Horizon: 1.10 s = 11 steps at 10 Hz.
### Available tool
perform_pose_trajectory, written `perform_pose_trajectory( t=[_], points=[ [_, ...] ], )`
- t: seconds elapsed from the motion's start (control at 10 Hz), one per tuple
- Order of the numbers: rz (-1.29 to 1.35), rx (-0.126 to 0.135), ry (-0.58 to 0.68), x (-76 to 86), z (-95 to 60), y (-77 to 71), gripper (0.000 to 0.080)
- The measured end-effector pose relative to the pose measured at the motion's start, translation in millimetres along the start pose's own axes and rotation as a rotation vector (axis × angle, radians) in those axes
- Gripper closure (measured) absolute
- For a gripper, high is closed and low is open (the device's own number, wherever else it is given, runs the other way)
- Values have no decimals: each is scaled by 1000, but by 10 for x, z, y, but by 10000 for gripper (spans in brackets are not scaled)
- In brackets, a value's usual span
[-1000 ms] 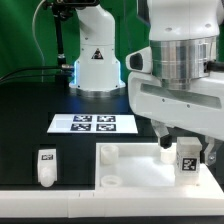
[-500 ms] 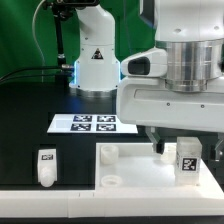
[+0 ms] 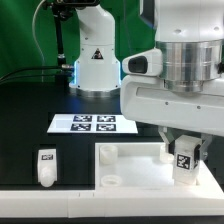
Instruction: Assemble one leg
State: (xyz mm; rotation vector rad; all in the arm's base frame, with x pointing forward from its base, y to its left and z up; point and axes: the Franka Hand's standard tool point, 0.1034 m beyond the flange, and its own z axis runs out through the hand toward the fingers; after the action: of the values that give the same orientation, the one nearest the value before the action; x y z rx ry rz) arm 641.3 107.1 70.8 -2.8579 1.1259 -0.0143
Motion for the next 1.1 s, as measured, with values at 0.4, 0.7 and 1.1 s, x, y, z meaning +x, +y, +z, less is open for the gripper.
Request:
perform_pose_trajectory(
  t=[0.4, 0.7, 1.1],
  points=[
    [648, -7, -45, 41, -2, 32, 515],
    [1070, 40, -49, 16, 4, -2, 514],
    [636, 16, -11, -58, 1, -63, 301]
  ],
)
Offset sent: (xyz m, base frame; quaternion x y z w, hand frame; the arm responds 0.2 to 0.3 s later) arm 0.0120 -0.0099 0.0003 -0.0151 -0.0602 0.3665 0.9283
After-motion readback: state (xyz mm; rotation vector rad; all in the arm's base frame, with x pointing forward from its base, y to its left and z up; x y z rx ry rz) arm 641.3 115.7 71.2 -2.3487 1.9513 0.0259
